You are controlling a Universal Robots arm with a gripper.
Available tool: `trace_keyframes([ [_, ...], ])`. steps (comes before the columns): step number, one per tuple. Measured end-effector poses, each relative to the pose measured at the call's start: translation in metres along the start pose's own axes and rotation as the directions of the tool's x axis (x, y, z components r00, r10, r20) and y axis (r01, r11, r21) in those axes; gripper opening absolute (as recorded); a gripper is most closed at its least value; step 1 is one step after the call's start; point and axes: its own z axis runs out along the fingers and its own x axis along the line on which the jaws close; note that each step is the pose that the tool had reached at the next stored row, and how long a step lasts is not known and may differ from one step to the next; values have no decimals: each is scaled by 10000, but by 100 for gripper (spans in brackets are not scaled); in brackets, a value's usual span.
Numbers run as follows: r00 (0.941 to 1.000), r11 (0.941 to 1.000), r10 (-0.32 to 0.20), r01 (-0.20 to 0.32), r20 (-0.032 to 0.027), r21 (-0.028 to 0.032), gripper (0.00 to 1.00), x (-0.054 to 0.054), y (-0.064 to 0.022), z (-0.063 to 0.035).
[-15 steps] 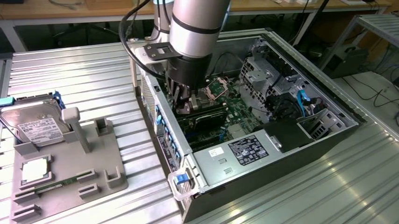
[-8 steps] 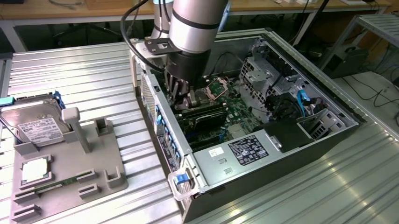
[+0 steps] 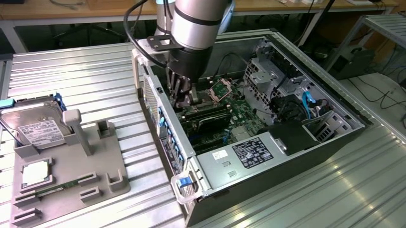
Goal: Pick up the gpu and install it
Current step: 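Press down on the gpu until it lock into place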
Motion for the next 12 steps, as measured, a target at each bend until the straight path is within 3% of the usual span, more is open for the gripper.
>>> trace_keyframes([
  [12, 9999, 10000, 9, -10, -100, -6, 11, 37, 29, 2],
])
